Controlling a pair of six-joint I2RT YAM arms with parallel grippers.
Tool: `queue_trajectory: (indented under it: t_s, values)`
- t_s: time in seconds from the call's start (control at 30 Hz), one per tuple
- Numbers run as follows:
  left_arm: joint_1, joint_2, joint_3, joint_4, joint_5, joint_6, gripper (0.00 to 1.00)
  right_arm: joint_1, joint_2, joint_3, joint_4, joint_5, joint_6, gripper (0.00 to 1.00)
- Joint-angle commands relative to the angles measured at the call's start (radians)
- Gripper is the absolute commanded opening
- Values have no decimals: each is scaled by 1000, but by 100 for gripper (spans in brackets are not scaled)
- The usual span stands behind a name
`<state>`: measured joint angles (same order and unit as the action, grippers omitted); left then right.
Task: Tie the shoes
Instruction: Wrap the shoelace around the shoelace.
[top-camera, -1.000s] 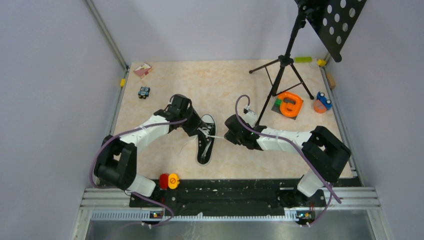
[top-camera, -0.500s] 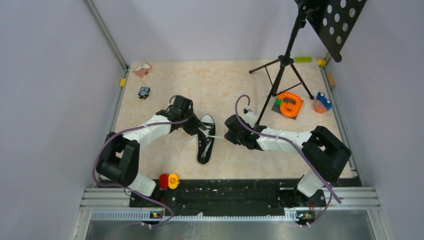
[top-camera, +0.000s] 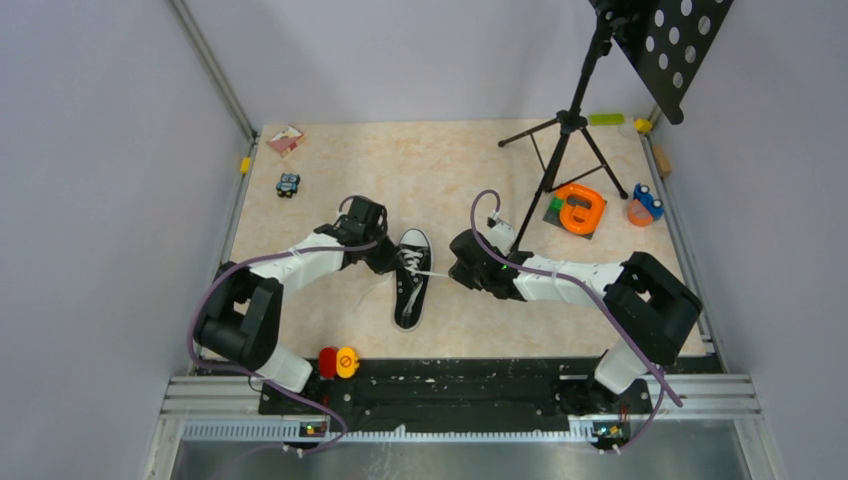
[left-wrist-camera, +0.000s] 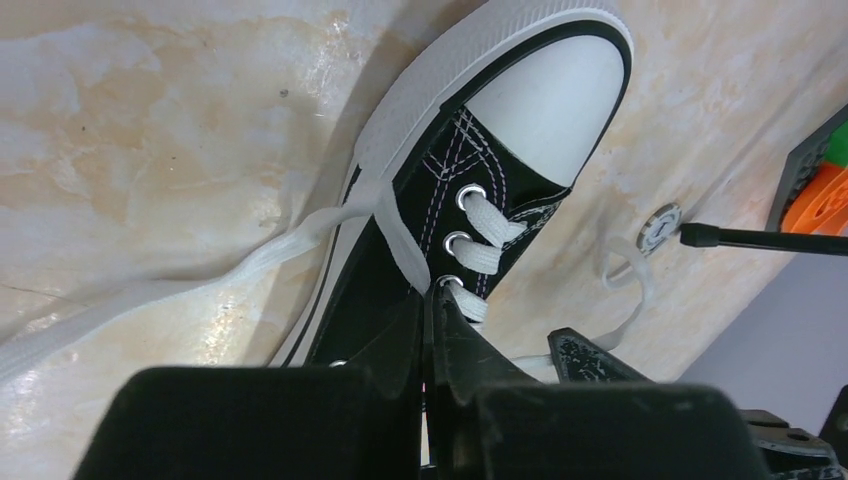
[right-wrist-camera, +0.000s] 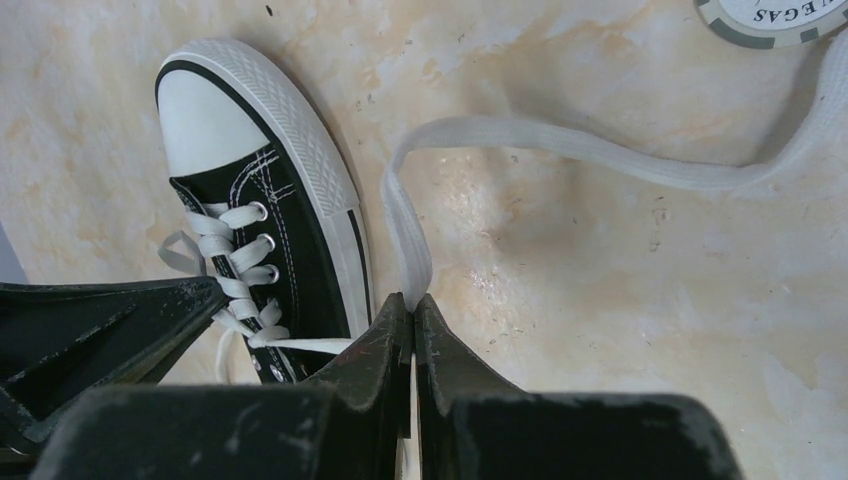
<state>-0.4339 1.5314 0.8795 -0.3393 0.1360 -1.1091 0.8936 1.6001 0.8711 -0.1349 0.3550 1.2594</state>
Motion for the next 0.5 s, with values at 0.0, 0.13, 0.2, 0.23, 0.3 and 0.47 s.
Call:
queue_trajectory:
  t_s: [0.0, 0.13, 0.2, 0.23, 0.3, 0.47]
  values:
    - [-2, -7, -4, 18, -43, 15, 0, -3, -25, -4, 14, 24, 1, 0]
    - [-2, -11, 4, 8, -41, 43, 0, -3, -27, -4, 15, 20, 1, 0]
    - [-2, -27, 4, -2, -21, 52, 0, -4, -31, -6, 13, 21, 0, 0]
    - [-3, -45, 0, -9, -12, 57, 0, -4, -37, -7, 9, 23, 0, 0]
    - [-3, -83, -21, -22, -6, 67, 0, -2, -54, -21, 17, 35, 5, 0]
    - [-3, -148, -121, -3, -10, 79, 0, -1, -73, -55, 42, 35, 2, 0]
